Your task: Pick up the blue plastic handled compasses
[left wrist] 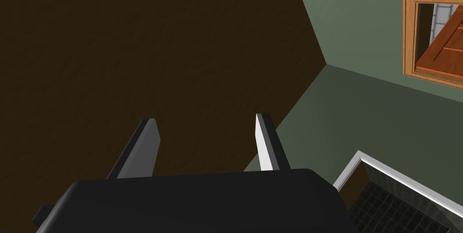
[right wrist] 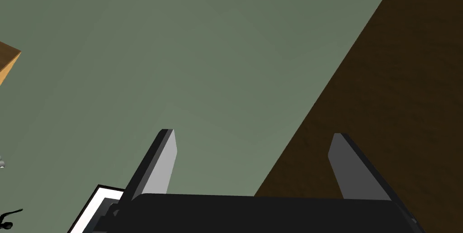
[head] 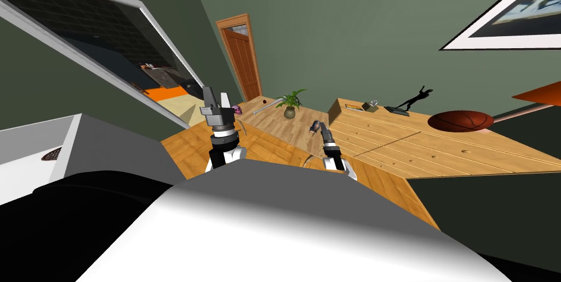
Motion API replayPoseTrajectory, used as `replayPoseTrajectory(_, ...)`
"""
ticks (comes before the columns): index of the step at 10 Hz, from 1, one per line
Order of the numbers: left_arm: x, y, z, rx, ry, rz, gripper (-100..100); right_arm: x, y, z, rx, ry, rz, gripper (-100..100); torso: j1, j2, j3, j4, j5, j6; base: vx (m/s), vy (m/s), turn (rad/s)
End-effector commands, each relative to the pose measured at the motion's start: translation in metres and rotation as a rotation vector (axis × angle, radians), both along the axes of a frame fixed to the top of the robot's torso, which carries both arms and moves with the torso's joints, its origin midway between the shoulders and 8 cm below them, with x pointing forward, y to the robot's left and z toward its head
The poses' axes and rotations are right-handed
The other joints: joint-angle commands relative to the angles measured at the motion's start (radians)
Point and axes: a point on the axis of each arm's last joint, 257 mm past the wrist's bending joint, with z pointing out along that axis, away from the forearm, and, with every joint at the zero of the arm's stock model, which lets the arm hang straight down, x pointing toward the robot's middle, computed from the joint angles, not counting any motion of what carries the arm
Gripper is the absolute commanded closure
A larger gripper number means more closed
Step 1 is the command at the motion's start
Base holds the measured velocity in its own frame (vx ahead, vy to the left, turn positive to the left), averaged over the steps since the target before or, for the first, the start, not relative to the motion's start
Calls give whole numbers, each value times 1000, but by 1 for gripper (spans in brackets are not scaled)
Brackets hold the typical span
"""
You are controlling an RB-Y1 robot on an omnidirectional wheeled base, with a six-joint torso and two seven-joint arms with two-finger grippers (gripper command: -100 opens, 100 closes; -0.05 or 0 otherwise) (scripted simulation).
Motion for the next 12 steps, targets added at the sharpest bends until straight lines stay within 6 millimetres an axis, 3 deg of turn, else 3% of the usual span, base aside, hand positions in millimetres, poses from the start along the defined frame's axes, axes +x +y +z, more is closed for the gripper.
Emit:
replayPoseTrajectory(1,0,0,0,0,0,0,0,9,-9,-10,-61,19,-22,-100,0,0,0,0,0,0,12,41,-3)
replayPoseTrajectory(5,0,0,0,0,0,0,0,24,-32,-41,-175,86,-75,-100,2,-1,0,0,0,0,17,59,-5)
replayPoseTrajectory(6,0,0,0,0,0,0,0,23,-38,-58,-174,123,-84,-100,2,-1,0,0,0,0,25,54,-3)
replayPoseTrajectory(7,0,0,0,0,0,0,0,31,-46,-57,-228,123,-101,-100,2,-1,-1,0,0,0,31,80,1)
replayPoseTrajectory(8,0,0,0,0,0,0,0,29,-51,-72,-229,155,-110,-100,3,-2,-1,0,1,0,24,63,-2)
replayPoseTrajectory(11,0,0,0,0,0,0,0,33,-68,-92,-283,203,-139,-100,0,0,0,0,0,0,12,33,1)
replayPoseTrajectory(12,0,0,0,0,0,0,0,41,-76,-89,-334,203,-157,-100,1,-1,0,0,0,0,46,57,3)
